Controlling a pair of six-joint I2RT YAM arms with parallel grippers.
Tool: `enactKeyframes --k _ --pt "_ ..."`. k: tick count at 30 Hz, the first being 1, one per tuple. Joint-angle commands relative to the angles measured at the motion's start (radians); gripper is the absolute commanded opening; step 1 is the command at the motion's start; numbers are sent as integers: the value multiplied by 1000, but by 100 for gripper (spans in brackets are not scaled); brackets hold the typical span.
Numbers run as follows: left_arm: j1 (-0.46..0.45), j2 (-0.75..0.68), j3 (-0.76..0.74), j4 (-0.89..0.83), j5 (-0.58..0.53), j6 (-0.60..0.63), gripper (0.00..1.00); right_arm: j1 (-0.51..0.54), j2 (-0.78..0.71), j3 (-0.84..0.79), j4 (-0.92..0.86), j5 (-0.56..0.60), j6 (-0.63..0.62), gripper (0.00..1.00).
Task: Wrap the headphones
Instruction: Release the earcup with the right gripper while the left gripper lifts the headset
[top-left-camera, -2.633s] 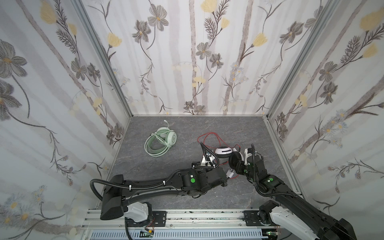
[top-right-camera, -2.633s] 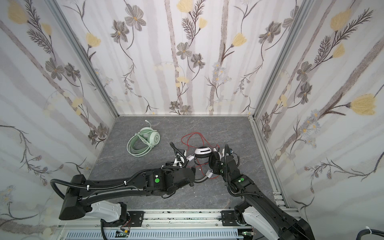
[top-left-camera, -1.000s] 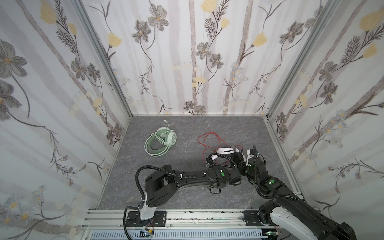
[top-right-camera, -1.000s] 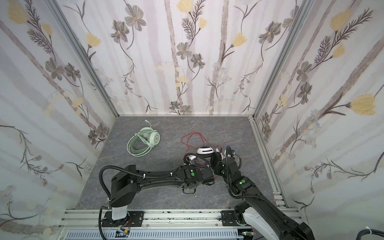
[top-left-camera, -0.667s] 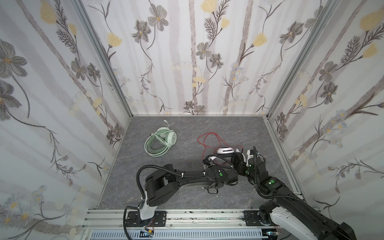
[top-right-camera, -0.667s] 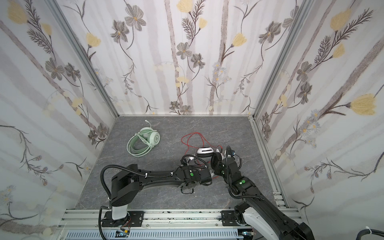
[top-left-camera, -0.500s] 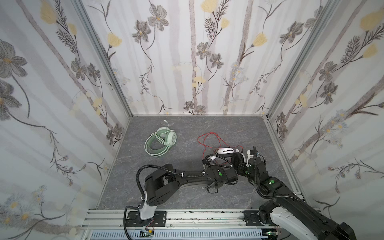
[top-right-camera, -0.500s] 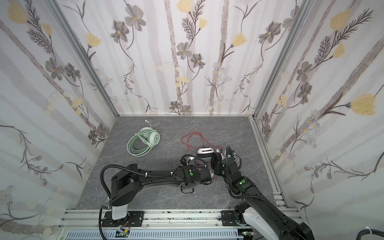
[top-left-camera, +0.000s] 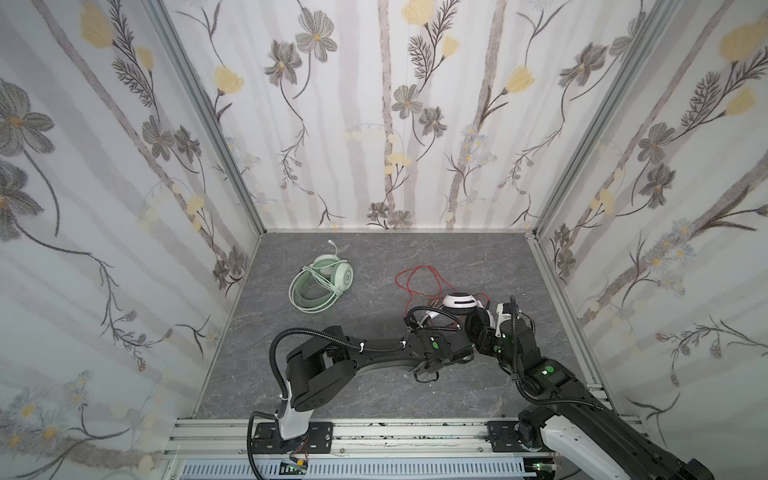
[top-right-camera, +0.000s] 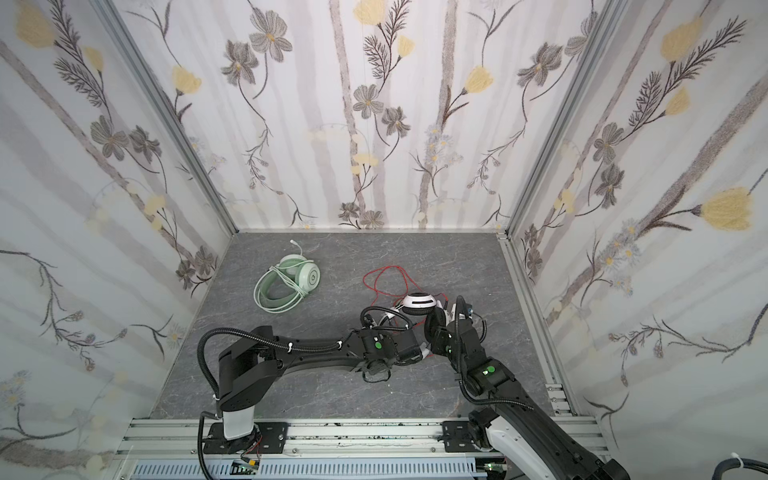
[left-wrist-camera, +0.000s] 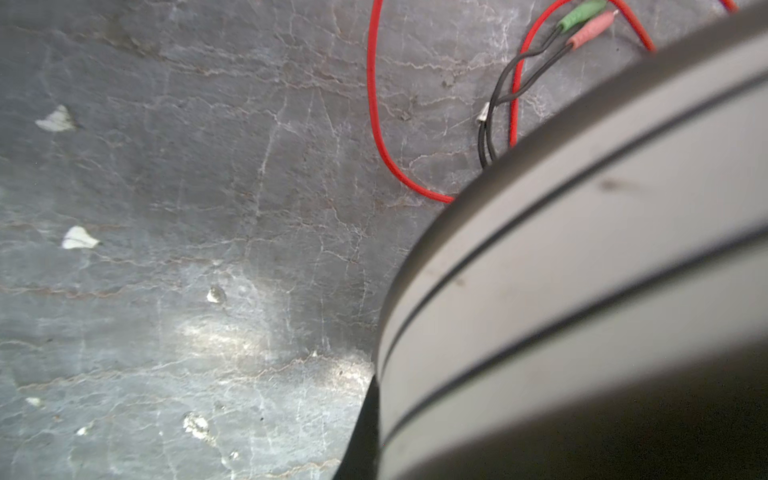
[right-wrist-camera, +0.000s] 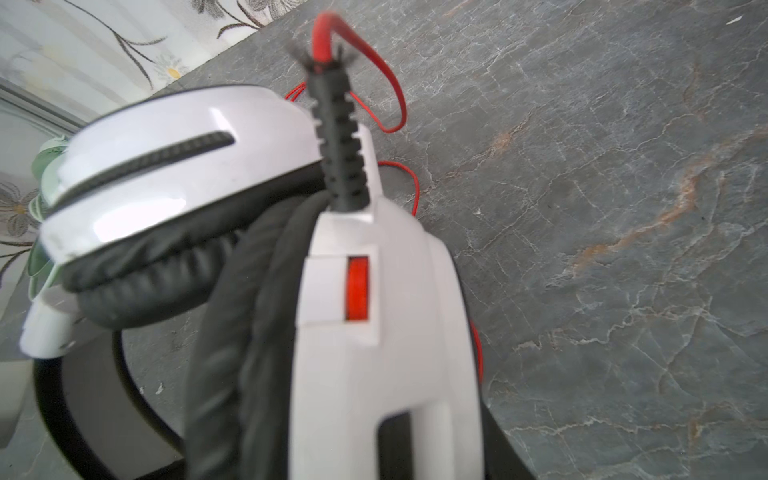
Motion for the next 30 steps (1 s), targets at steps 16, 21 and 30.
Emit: enactKeyframes --k 16,21,30 --pt "44 -281 -182 6 -57 229 0 5 -527 -158 120 12 16 100" --pt "68 -458 -199 -126 -104 313 0 4 -578 -160 51 87 64 100" --pt "182 -990 -330 -376 -83 409 0 1 -554 -176 88 47 66 100"
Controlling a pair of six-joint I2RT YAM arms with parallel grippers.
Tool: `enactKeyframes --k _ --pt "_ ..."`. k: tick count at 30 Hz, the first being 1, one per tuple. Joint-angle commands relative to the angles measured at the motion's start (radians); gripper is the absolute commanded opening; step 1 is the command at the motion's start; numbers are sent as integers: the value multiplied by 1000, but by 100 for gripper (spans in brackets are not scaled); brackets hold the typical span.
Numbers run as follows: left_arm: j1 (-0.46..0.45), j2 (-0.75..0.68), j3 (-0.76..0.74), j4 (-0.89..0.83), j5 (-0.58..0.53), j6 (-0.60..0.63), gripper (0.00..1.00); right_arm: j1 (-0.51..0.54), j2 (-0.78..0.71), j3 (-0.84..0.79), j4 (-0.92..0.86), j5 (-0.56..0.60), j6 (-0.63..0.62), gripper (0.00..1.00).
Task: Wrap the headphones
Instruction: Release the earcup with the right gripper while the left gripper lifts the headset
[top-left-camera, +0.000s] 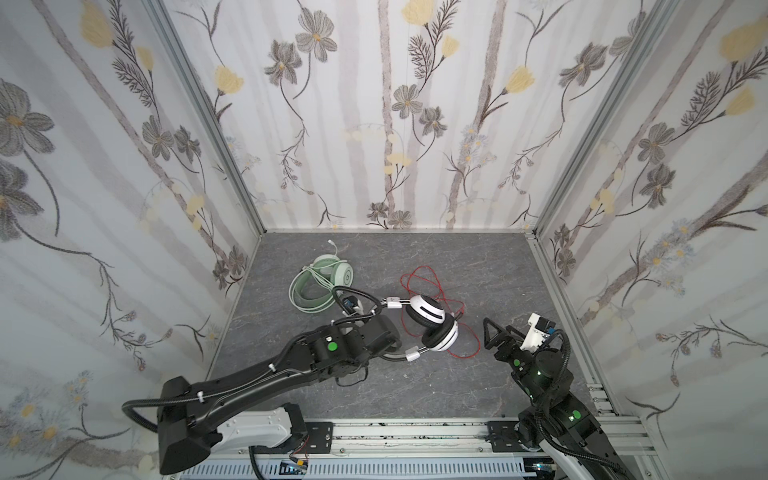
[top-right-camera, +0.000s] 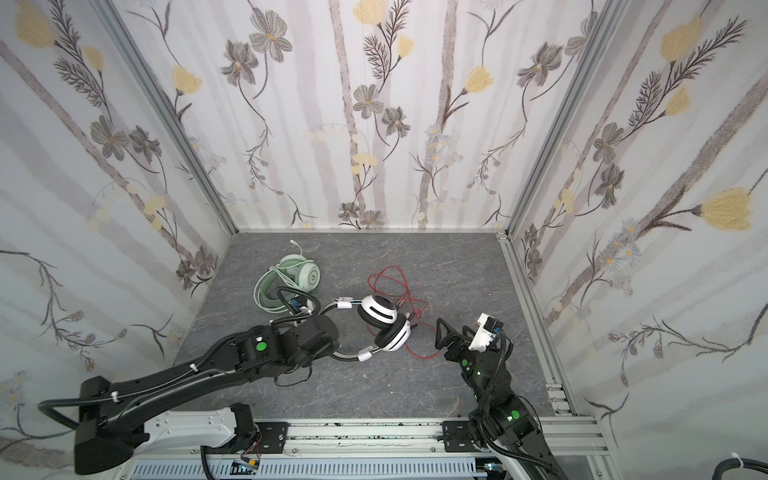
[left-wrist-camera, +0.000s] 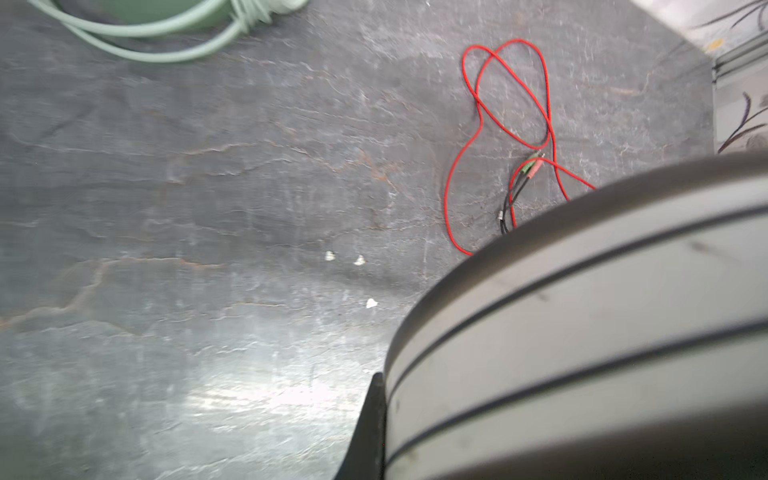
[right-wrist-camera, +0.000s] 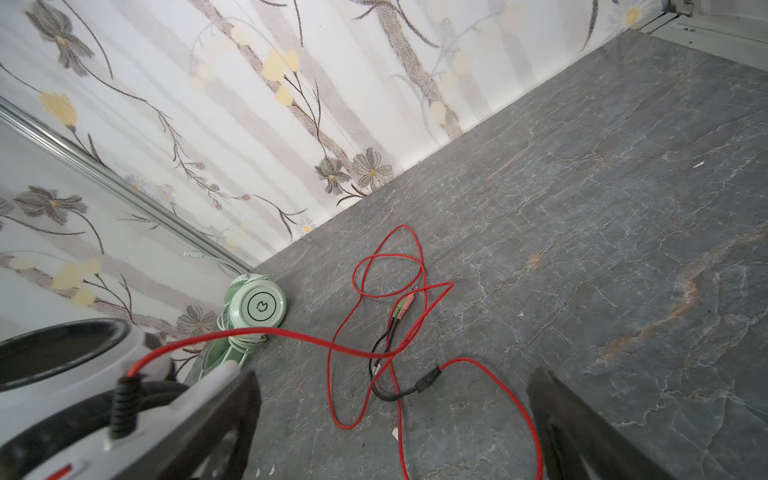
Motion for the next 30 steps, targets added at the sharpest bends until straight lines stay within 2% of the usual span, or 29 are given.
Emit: enactKeyframes --k 1,4,7,11,15,24,30 --pt "32 -165 2 -121 -18 56 0 -1 25 -17 80 -72 -3 100" --pt "48 -269 46 -204 6 75 0 0 69 -32 175 -168 -17 100" --pt "51 -311 102 -248 45 93 0 0 122 -46 266 -256 -18 98" --pt "50 -363 142 -207 92 105 0 5 201 -21 283 -299 -41 91" --pt "52 -406 170 -97 124 119 0 15 258 20 264 -308 -79 85" --pt "52 -316 287 -44 184 150 0 54 337 40 351 -371 -116 79" --pt "52 -251 358 -10 236 165 0 105 401 72 388 -429 -166 80"
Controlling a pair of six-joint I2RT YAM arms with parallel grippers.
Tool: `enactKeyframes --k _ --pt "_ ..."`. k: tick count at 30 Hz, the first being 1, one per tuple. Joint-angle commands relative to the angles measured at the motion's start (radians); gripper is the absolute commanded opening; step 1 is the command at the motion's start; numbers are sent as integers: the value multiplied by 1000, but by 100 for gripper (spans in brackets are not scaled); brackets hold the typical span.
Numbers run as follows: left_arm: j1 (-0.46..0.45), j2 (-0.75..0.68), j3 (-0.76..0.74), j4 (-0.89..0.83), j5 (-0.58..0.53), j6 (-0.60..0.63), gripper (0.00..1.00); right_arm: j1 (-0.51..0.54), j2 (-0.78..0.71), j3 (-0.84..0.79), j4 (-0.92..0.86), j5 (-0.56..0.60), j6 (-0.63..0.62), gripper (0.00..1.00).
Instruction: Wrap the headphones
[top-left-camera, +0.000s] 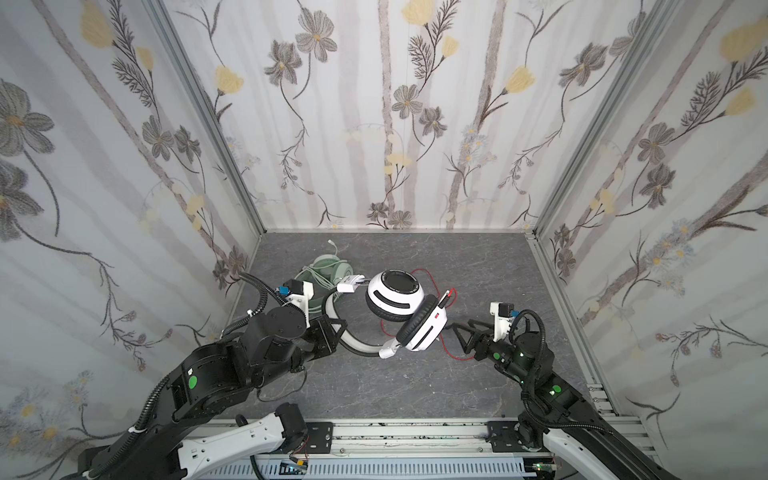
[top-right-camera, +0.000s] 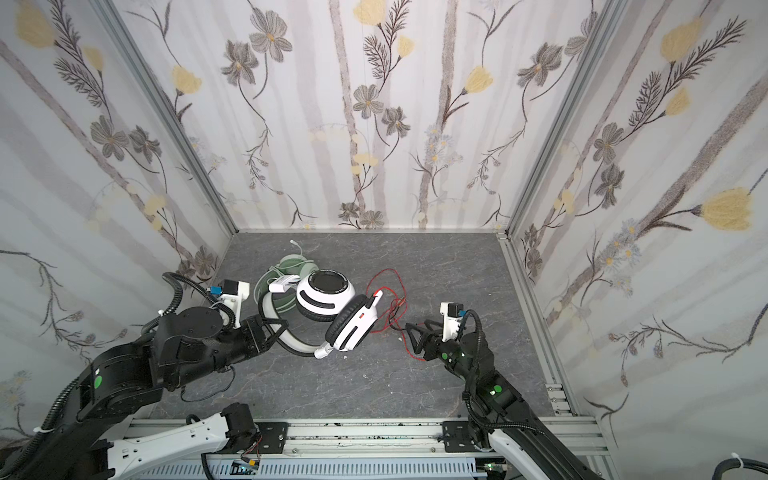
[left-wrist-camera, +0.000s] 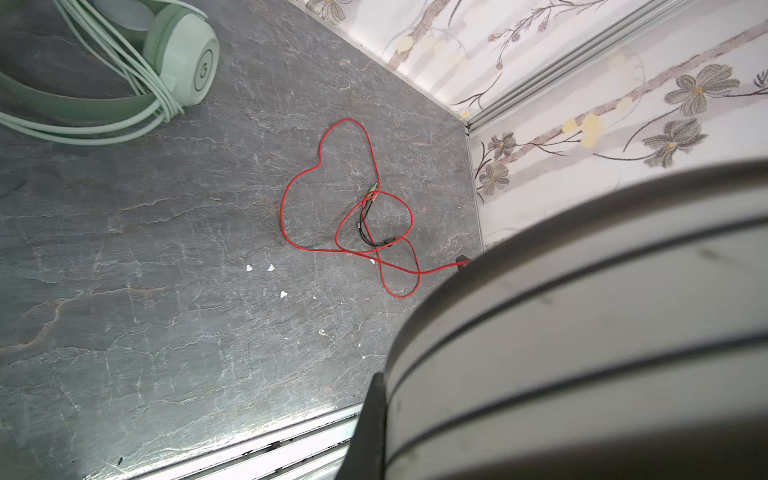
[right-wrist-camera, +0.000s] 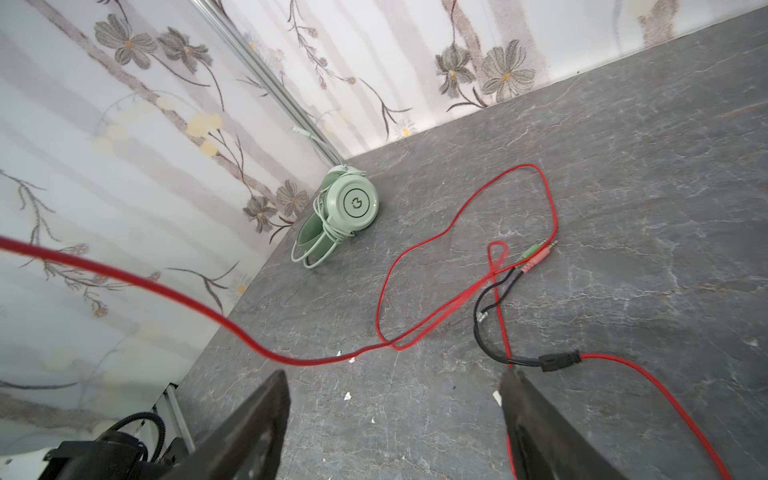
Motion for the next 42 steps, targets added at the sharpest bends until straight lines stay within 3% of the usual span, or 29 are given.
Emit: enactKeyframes --k 1,13,30,42 --pt "1 25 46 113 32 9 0 19 15 17 69 -41 -44 80" --pt "2 148 206 137 98 27 0 67 57 -13 218 -186 -86 69" --pt "13 225 237 203 219 -6 0 94 86 5 203 -145 -100 67" --pt "24 245 232 228 266 -23 0 94 88 4 203 -137 -97 52"
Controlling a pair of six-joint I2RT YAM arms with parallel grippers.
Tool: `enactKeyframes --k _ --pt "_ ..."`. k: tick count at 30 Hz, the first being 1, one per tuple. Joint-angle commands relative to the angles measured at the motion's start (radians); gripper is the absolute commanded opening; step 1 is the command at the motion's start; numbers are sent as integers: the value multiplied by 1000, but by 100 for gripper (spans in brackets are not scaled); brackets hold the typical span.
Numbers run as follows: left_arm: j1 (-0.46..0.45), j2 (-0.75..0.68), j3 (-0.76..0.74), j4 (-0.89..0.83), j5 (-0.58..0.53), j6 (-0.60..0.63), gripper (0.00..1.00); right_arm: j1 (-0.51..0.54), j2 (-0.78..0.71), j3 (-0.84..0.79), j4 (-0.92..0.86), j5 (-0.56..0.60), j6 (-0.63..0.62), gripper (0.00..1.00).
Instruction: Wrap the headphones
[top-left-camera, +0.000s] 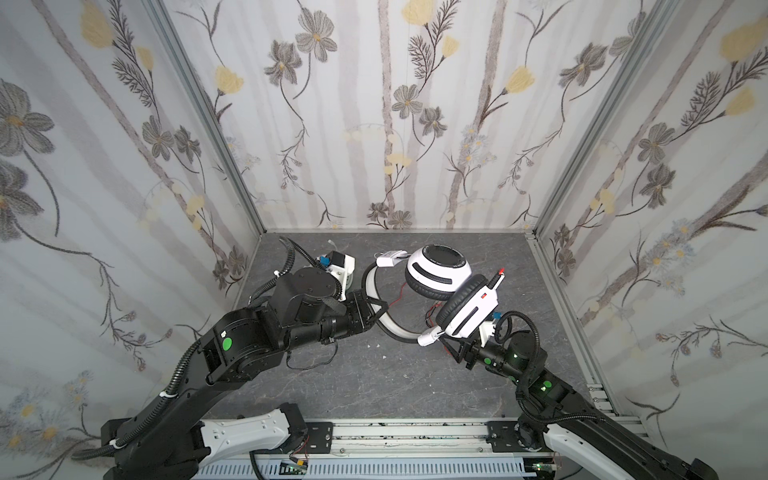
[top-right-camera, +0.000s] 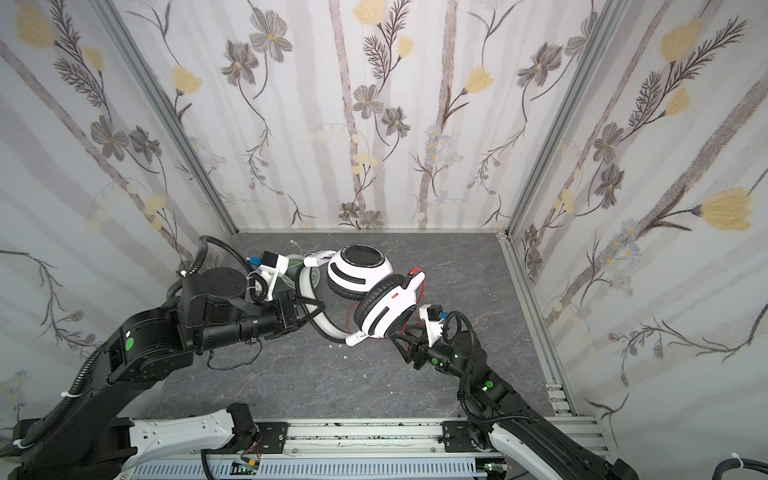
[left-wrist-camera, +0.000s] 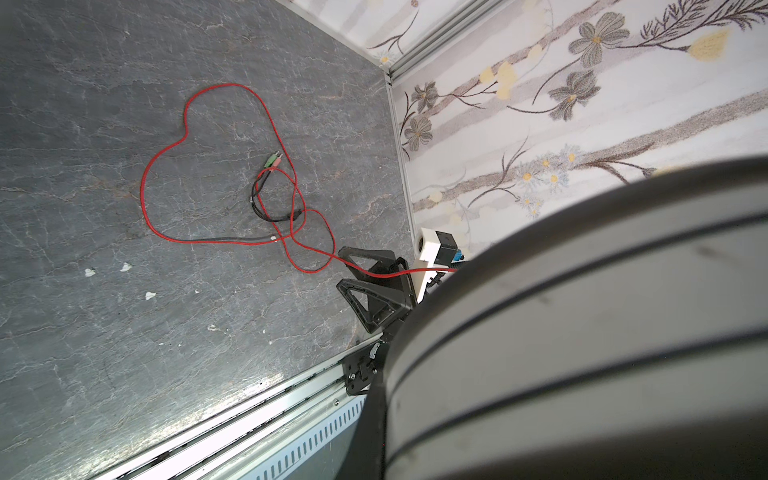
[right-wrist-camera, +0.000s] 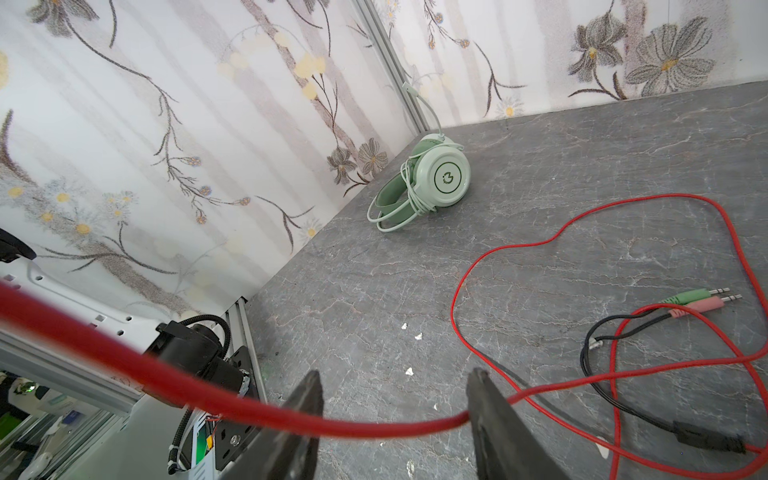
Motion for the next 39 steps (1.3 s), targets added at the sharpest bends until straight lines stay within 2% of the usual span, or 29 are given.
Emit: enactKeyframes --k 1,5,7,18,24,29,39 --pt "4 1 1 120 20 -24 0 2 1 9 48 17 -8 50" --pt "11 2 3 125 27 -28 0 2 -2 7 48 18 -8 41" --pt "19 2 4 125 32 -28 0 1 -3 7 46 20 -7 33" --pt "80 -7 -11 129 87 -44 0 0 -6 5 45 17 -7 17" --pt "110 -9 -14 114 105 -35 0 1 -1 7 45 17 -7 2" --pt "151 -29 -59 130 142 -32 0 -1 3 11 29 33 -4 0" --pt "220 -71 -216 317 263 -132 0 0 91 49 12 34 -9 0"
